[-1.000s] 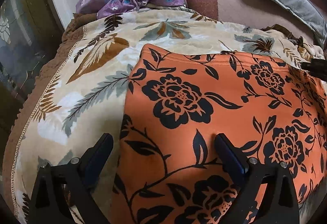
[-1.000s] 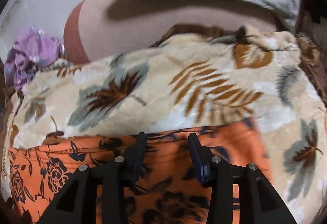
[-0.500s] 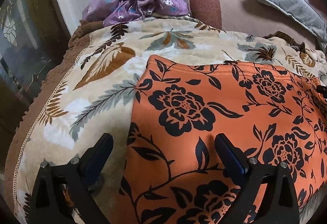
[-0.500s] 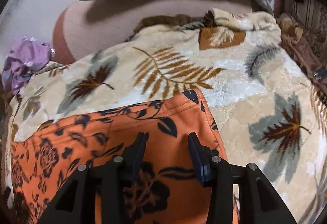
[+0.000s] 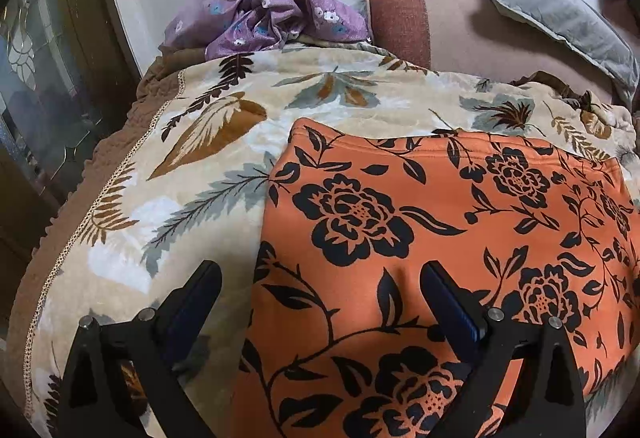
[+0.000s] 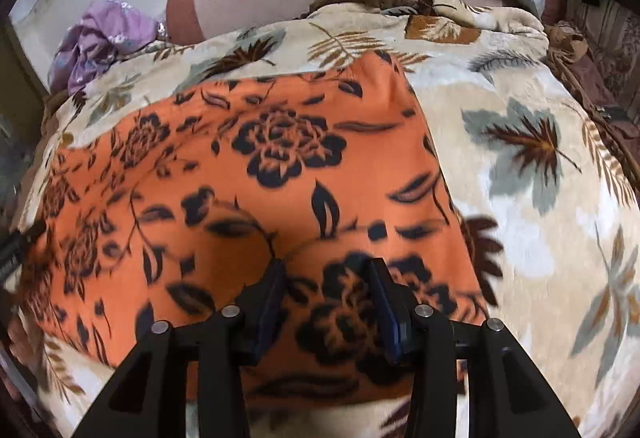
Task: Fold small clothes
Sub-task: 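Pull both grippers back from the folded orange top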
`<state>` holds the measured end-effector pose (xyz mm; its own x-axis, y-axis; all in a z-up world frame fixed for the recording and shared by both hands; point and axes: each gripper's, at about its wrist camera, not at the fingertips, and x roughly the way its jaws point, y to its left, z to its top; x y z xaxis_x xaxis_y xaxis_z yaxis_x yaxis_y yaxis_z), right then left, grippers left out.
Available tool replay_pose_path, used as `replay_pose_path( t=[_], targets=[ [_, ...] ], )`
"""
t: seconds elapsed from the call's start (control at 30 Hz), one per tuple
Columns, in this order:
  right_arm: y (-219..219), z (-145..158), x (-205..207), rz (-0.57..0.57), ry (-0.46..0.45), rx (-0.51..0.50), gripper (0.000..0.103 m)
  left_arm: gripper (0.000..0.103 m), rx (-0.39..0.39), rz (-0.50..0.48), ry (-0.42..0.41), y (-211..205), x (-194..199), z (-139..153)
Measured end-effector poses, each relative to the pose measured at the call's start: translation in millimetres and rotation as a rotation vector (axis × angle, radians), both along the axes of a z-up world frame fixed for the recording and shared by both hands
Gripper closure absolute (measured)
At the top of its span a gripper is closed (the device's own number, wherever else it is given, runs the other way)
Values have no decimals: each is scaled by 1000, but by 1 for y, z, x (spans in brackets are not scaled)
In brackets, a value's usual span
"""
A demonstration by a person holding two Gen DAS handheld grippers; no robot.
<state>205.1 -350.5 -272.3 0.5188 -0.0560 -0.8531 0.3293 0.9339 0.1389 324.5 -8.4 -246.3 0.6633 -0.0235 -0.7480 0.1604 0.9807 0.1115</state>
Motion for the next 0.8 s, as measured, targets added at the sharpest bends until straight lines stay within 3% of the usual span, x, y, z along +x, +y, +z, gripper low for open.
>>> replay_pose_path(
  t=[0.23, 0.43, 0.53, 0.63, 0.7, 0.73, 0.8],
  targets=[
    [-16, 16, -31, -33, -5, 68, 56, 4, 13, -64, 43, -12, -14, -10],
    [-41, 22, -51, -131, -133, 217, 56, 4, -39, -132, 39, -25, -42, 0],
    [-37, 29, -49, -99, -179, 195, 56, 4, -42, -126, 31, -30, -53, 1],
    [-33, 19, -39, -78, -133, 204, 56, 4, 0, -123, 55, -39, -58, -11],
    [-34, -5, -29, -83, -8, 221, 56, 4, 47, -117, 86, -44, -62, -25],
    [-36, -13, -29, -92, 13, 239, 56, 4, 67, -116, 85, -45, -65, -29],
    [-39, -8, -34, -106, -19, 268, 56, 4, 97, -114, 42, -47, -77, -28]
  ],
)
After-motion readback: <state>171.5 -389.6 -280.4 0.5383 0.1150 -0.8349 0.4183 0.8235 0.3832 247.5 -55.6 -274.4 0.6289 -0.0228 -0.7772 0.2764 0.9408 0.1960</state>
